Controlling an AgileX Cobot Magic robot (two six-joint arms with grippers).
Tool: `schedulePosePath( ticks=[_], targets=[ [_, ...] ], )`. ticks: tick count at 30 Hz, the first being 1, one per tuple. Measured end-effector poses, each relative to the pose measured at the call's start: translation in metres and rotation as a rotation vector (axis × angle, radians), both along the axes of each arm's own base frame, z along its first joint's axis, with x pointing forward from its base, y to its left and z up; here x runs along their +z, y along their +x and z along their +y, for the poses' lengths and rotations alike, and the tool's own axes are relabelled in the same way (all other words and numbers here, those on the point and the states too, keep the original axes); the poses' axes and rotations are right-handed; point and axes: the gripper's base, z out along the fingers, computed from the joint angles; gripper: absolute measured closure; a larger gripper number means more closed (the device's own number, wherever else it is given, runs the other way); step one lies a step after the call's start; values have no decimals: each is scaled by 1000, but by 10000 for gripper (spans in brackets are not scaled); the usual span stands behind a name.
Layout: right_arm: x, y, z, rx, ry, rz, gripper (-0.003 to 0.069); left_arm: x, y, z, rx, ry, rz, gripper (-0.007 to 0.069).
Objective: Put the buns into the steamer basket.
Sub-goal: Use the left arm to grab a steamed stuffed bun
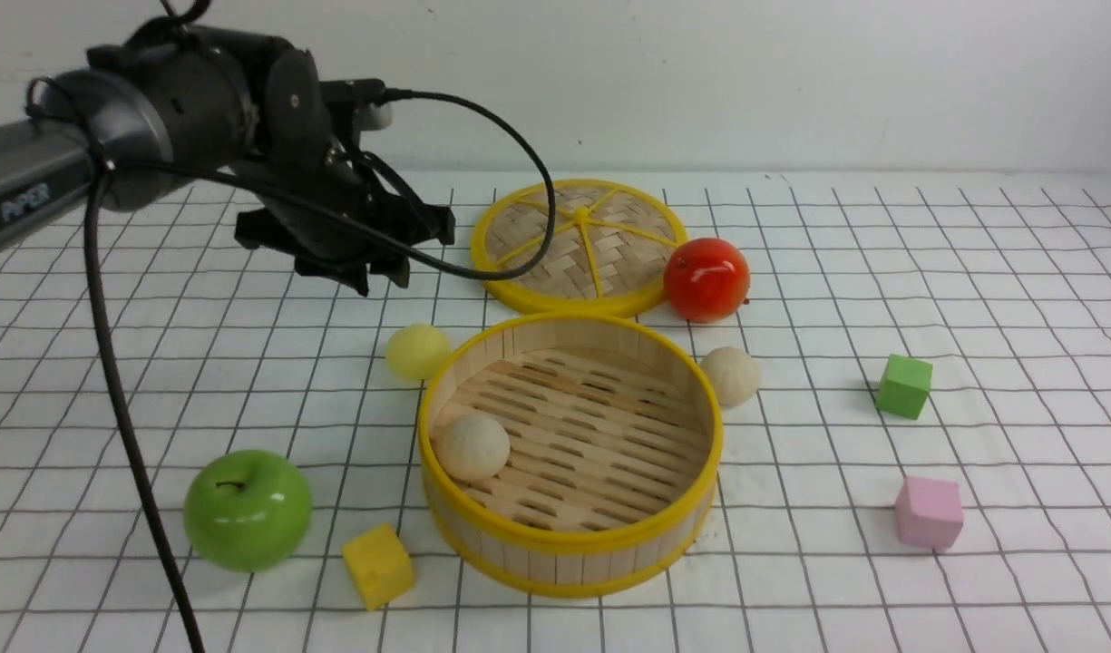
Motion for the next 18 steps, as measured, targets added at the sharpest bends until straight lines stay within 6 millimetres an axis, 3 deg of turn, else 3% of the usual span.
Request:
schedulePosePath(
  ticks=[7,18],
  targets=[
    [0,0,0,0,0,0,418,-37,15,-5,11,-18,24,338],
    [0,0,0,0,0,0,418,-63,23,-7,32,-35,41,351]
  ],
)
